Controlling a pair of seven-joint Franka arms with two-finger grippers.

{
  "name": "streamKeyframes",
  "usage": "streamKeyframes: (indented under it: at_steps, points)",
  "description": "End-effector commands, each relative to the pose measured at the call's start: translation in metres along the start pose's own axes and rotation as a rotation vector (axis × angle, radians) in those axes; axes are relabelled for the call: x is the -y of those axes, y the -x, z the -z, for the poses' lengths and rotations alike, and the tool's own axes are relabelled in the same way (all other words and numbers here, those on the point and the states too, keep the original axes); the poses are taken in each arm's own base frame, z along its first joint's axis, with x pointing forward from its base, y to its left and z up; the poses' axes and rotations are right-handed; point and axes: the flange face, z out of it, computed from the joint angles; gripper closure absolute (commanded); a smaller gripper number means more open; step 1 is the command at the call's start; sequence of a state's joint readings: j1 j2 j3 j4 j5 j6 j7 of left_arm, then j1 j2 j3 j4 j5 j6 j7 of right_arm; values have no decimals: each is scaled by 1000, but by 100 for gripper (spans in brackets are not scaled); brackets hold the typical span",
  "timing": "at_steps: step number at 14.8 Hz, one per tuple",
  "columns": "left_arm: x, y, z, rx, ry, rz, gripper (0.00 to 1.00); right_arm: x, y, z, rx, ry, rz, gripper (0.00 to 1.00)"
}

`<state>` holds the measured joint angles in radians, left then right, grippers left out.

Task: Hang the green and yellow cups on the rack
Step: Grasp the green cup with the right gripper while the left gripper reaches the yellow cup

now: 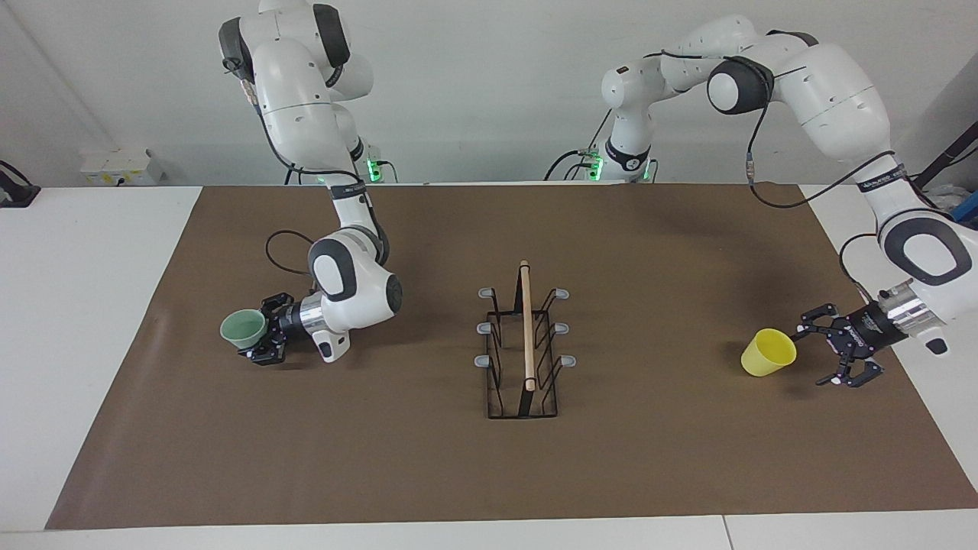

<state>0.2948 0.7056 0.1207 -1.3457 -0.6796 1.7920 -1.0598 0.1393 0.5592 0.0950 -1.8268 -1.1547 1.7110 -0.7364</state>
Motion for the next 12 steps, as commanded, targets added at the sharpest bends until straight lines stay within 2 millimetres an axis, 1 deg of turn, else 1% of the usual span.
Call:
streamKeyframes:
  at_steps: [1, 2, 3, 5, 6, 7, 8, 10, 12]
  points:
    - [35, 8, -3, 37, -18, 59, 0, -23, 34, 30, -146, -60, -142, 100]
    - [44, 5, -7, 56, -33, 69, 0, -29, 43, 39, -197, -100, -181, 100]
    - [46, 9, -11, 75, -32, 73, 0, -32, 52, 49, -230, -129, -210, 100]
    - [47, 14, -23, 96, -15, 87, 0, -33, 63, 79, -285, -195, -243, 100]
    - [53, 14, -28, 122, 1, 109, 0, -33, 70, 85, -321, -241, -259, 100]
    - [54, 14, -30, 141, 25, 128, 0, -31, 87, 88, -405, -295, -286, 100]
    - [53, 12, -29, 135, 47, 136, 0, -29, 109, 92, -486, -330, -322, 100]
    - [49, 22, -38, 133, 63, 128, 0, -24, 158, 105, -677, -352, -350, 100]
    - [46, 25, -45, 137, 94, 143, 0, -19, 198, 102, -869, -380, -345, 100]
